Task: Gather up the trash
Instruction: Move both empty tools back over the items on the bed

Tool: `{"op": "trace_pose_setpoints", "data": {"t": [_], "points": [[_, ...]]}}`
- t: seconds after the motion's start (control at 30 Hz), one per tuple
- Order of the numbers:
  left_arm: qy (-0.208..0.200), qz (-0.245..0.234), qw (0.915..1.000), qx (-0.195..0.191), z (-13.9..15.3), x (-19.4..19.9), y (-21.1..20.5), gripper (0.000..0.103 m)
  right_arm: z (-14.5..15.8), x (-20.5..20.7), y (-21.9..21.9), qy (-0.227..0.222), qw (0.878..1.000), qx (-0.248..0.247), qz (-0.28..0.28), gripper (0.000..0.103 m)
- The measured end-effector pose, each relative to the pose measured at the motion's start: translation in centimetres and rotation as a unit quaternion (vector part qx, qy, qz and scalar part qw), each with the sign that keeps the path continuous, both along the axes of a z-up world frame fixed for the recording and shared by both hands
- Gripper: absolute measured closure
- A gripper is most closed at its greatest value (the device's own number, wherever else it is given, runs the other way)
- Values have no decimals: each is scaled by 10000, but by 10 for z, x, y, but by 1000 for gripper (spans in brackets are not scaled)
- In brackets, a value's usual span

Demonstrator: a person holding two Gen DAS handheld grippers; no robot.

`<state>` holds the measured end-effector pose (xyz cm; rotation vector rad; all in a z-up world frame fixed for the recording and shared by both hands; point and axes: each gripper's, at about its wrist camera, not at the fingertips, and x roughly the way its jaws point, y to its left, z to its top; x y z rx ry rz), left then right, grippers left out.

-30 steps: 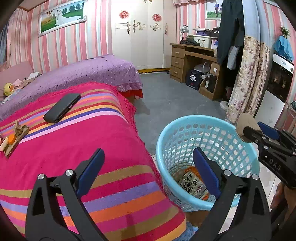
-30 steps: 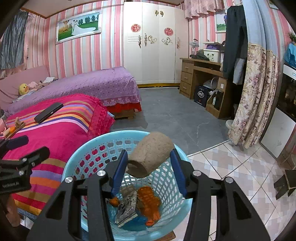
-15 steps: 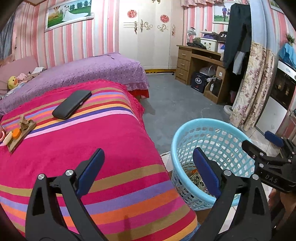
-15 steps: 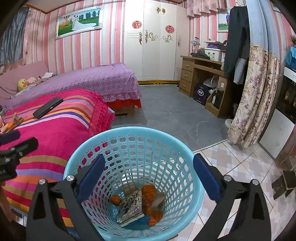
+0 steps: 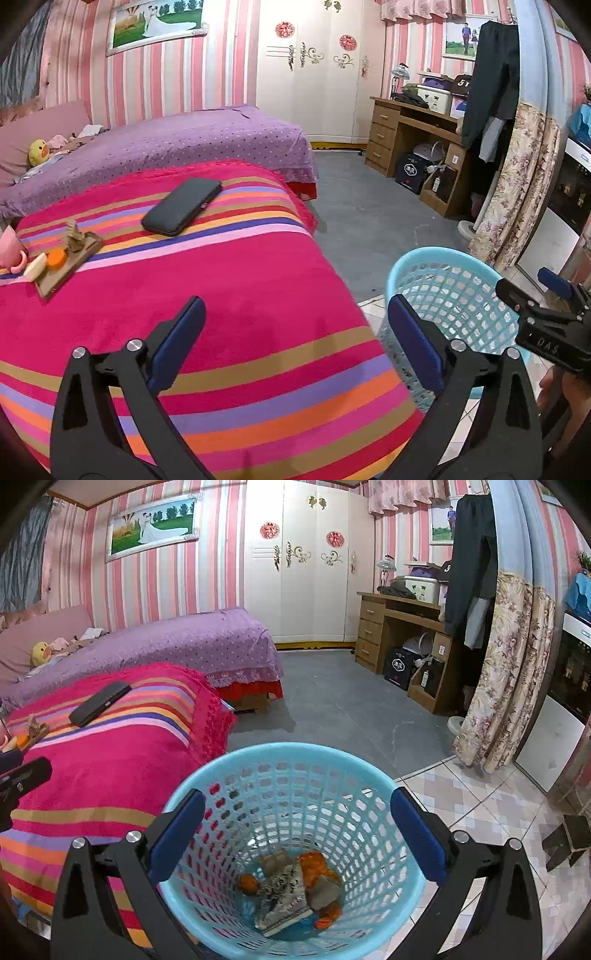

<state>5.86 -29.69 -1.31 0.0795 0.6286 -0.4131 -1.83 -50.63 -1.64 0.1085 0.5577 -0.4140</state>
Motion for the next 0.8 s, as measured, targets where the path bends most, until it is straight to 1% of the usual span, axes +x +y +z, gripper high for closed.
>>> {"op": "trace_pose_setpoints", "data": {"t": [0.2, 0.33, 0.4, 0.6, 0.73, 0.8], "points": [[-26, 194, 9998, -56, 11, 10, 42, 6, 7, 9, 16, -86, 10000, 46, 18, 5], [-94, 414, 9991, 17, 16, 19, 70, 6, 12, 20, 29, -226, 9995, 221, 44, 5], [-86, 581, 9983, 19, 18, 27, 90, 6, 12, 28, 38, -262, 9990, 316, 151, 5], [-112, 960, 9953, 43, 25, 51, 144, 6, 15, 64, 80, -182, 9982, 256, 516, 5], [-105, 1277, 9917, 60, 28, 72, 186, 6, 17, 85, 115, -76, 9966, 95, 820, 5], [-138, 1491, 9886, 125, 27, 82, 207, 6, 18, 94, 132, -39, 9955, -4, 951, 5]]}}
